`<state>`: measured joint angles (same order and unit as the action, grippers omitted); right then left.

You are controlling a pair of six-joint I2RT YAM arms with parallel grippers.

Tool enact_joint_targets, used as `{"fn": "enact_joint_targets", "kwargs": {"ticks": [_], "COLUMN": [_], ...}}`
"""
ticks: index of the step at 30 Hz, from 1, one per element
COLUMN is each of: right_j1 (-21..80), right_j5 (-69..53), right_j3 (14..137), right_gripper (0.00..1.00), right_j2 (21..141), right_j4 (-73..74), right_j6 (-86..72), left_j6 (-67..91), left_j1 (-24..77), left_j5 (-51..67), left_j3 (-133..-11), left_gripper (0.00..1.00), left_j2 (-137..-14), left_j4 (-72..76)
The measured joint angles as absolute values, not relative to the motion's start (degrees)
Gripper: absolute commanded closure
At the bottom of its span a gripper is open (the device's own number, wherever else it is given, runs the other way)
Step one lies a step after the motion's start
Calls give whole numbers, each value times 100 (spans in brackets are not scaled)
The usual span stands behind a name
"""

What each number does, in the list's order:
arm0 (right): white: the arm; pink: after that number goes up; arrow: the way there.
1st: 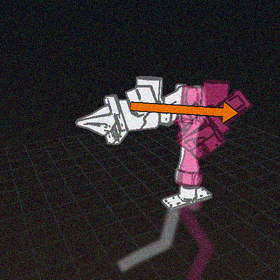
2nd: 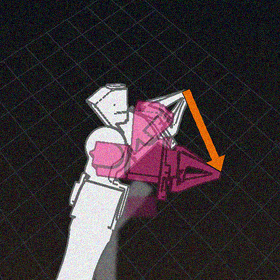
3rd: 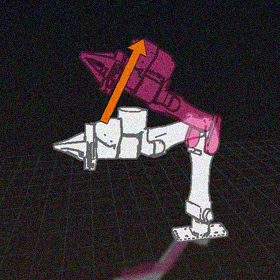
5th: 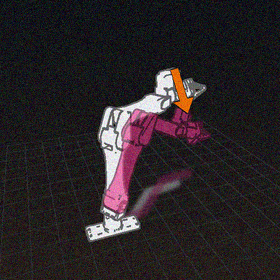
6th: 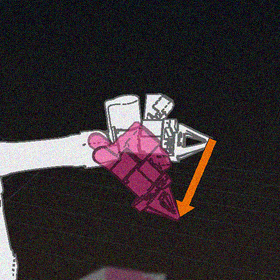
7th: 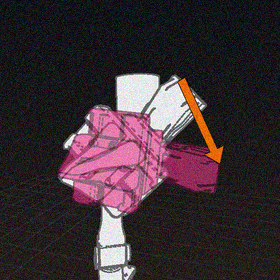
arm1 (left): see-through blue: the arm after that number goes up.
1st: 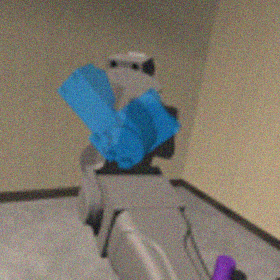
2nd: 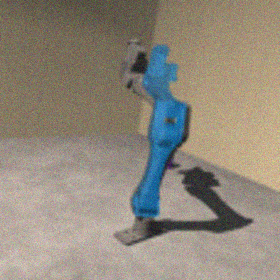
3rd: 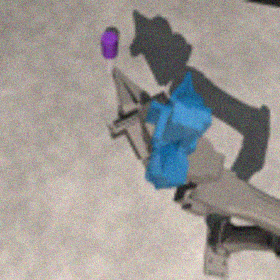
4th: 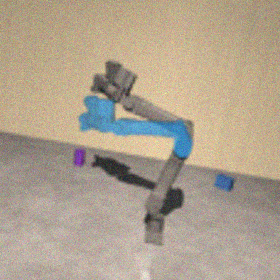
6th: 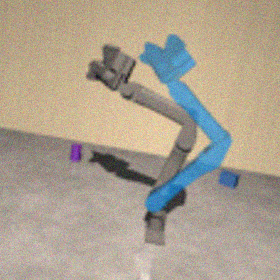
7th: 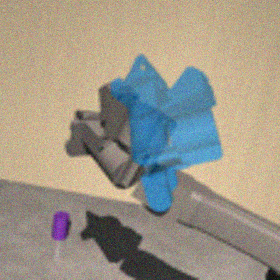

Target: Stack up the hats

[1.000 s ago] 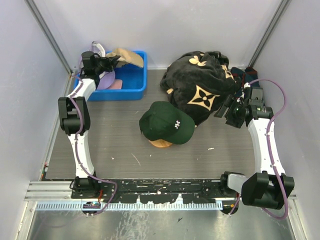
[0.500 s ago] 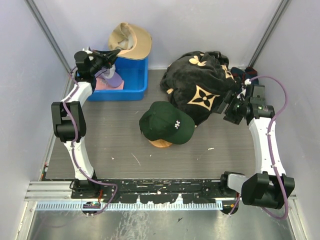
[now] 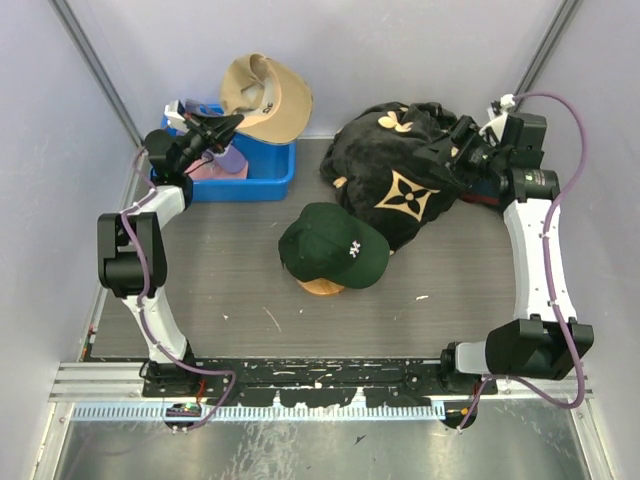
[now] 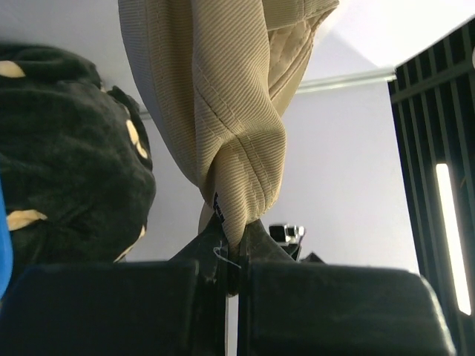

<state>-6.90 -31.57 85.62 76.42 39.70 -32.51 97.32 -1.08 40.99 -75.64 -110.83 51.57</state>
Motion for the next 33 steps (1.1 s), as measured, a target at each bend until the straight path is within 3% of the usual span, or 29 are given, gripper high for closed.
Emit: {"fn": "enact_joint_targets", "kwargs": {"ticks": [12, 19, 26, 33], "right_j1": [414, 871, 1339, 1680], "right_j5": [-5465, -5653, -5196, -4952], "right_j3": [8263, 6748, 6228, 6497], "right_gripper": [26, 22, 22, 22], "right_j2": [8202, 8202, 8237, 8235], "right_j4": [458, -2880, -4668, -5011], "right_j6": [-7146, -10600, -11666, -11843], "left_j6": [9786, 9435, 8840, 8436], "left_j1": [93, 272, 351, 366], "left_j5": [4589, 4925, 5188, 5492], "left_j3": [-7030, -6796, -6781, -6755], "left_gripper": [100, 100, 100, 100], "left_j2": [-10248, -9518, -8833, -8466], "left_j4": [6875, 7529, 7784, 7942]}}
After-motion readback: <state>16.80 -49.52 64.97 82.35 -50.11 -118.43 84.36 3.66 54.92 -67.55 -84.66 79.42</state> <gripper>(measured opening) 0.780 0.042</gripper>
